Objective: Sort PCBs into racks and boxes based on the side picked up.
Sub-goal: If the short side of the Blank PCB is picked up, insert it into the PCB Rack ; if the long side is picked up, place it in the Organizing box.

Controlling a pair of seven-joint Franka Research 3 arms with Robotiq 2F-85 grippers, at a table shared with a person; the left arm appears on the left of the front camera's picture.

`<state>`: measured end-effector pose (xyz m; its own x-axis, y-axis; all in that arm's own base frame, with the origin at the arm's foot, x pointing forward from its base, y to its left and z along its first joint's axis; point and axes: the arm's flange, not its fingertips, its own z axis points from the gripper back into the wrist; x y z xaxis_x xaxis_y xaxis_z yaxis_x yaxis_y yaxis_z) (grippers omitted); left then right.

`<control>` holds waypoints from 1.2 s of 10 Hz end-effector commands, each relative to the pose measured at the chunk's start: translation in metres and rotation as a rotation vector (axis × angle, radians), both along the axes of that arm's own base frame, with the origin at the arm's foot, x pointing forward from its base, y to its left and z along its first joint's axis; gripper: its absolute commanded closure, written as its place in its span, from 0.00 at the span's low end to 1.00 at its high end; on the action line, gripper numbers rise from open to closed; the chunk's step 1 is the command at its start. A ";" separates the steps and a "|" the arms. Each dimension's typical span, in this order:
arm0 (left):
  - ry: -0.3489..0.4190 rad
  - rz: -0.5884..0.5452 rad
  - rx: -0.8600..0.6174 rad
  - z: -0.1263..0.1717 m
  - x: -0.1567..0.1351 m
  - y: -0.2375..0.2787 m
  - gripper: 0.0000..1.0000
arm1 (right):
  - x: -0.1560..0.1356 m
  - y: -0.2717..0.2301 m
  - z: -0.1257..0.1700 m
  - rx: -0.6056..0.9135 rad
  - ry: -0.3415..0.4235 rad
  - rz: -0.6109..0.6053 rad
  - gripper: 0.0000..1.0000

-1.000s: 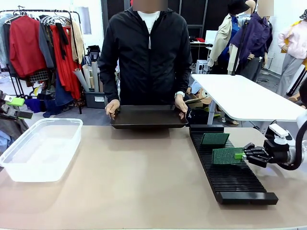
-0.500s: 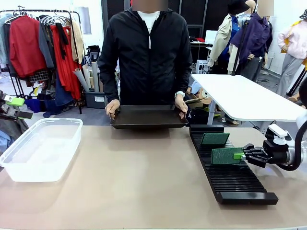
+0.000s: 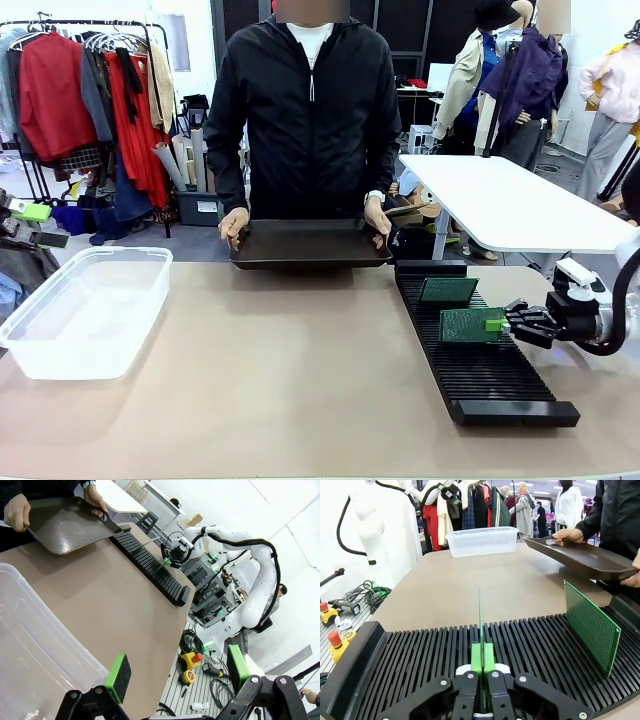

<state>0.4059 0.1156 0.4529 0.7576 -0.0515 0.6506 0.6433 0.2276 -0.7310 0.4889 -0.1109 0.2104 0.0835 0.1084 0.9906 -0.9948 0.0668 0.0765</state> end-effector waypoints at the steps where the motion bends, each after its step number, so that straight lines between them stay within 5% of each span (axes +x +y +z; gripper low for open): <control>1: -0.005 -0.002 -0.002 0.002 0.000 0.000 0.00 | 0.011 0.005 -0.001 -0.059 0.032 -0.021 1.00; 4: -0.005 -0.002 -0.002 0.002 0.000 0.000 0.00 | 0.014 0.002 -0.005 -0.067 0.049 -0.030 1.00; 7: -0.005 -0.002 -0.002 0.002 0.000 0.000 0.00 | 0.017 0.000 -0.003 -0.069 0.040 -0.049 0.88; 9: -0.005 -0.002 -0.002 0.002 0.000 0.000 0.00 | 0.018 -0.002 0.000 -0.066 0.038 -0.069 0.70; 12: -0.005 -0.002 -0.002 0.002 0.000 0.000 0.00 | 0.021 -0.005 0.007 -0.061 0.025 -0.087 0.22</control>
<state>0.4059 0.1156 0.4529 0.7576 -0.0515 0.6506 0.6433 0.2276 -0.7310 0.5047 -0.1191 0.2113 0.1083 0.1619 0.9809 -0.9874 0.1320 0.0872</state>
